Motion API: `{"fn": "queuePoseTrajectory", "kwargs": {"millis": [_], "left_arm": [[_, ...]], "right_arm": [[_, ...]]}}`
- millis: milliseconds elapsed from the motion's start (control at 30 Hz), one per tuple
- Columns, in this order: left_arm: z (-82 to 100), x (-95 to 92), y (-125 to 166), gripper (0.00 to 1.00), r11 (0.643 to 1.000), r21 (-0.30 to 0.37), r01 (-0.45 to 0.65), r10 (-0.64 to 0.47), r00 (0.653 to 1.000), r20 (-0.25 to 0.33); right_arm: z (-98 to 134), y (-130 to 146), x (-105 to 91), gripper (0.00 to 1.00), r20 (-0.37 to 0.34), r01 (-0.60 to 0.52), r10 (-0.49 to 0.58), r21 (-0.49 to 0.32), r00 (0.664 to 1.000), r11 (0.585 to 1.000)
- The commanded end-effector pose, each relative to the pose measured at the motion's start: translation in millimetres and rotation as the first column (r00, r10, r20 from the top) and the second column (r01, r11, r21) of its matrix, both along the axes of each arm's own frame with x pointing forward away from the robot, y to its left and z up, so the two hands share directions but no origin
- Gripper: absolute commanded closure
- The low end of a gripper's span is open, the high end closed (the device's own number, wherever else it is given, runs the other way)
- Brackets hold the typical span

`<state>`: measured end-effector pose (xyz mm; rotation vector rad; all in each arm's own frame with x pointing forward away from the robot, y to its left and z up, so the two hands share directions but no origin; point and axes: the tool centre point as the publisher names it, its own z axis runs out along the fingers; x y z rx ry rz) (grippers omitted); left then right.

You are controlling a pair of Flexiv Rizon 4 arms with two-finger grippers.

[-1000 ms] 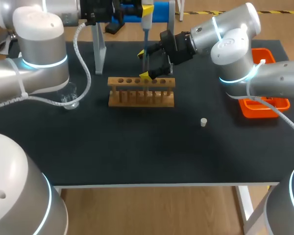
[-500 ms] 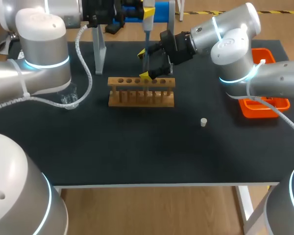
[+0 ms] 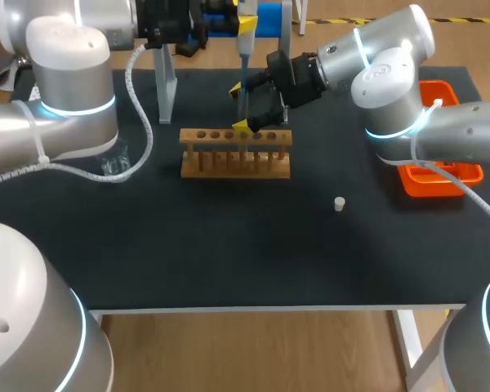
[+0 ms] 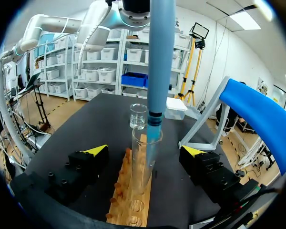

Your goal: Invert the test tube, pick up the pipette, mount the tip to pipette, aspirate from beaker and dispense into the tube, eject the tip, return the pipette, and cap with the stopper.

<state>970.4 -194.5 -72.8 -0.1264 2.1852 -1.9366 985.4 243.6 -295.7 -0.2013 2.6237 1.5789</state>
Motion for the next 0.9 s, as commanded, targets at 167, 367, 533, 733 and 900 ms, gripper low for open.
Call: {"fn": "queuePoseTrajectory", "kwargs": {"millis": [167,367,533,733,900], "left_arm": [[-3.4,0.9,-0.9,1.00,1.000,0.004,-0.002,0.002,1.000,0.003],[-5.4,1.9,-0.6,1.00,1.000,0.006,-0.002,0.002,1.000,-0.001],[-6.6,2.6,-0.8,1.00,1.000,0.004,-0.001,0.001,1.000,-0.001],[-9.1,3.2,-1.4,1.00,1.000,0.000,-0.002,0.002,1.000,0.000],[-11.1,3.0,-0.9,1.00,1.000,-0.005,-0.006,0.006,1.000,0.000]], "right_arm": [[0.3,-0.6,-0.1,0.00,0.000,0.000,0.000,-0.001,1.000,1.000],[0.3,-0.6,-0.1,0.00,0.000,0.000,0.000,-0.001,1.000,1.000],[0.3,-0.6,-0.1,0.00,0.000,0.000,0.000,-0.001,1.000,1.000],[0.3,-0.6,-0.1,0.00,0.000,0.000,0.000,-0.001,1.000,1.000],[0.3,-0.6,-0.1,0.00,0.000,0.000,0.000,-0.001,1.000,1.000]]}}
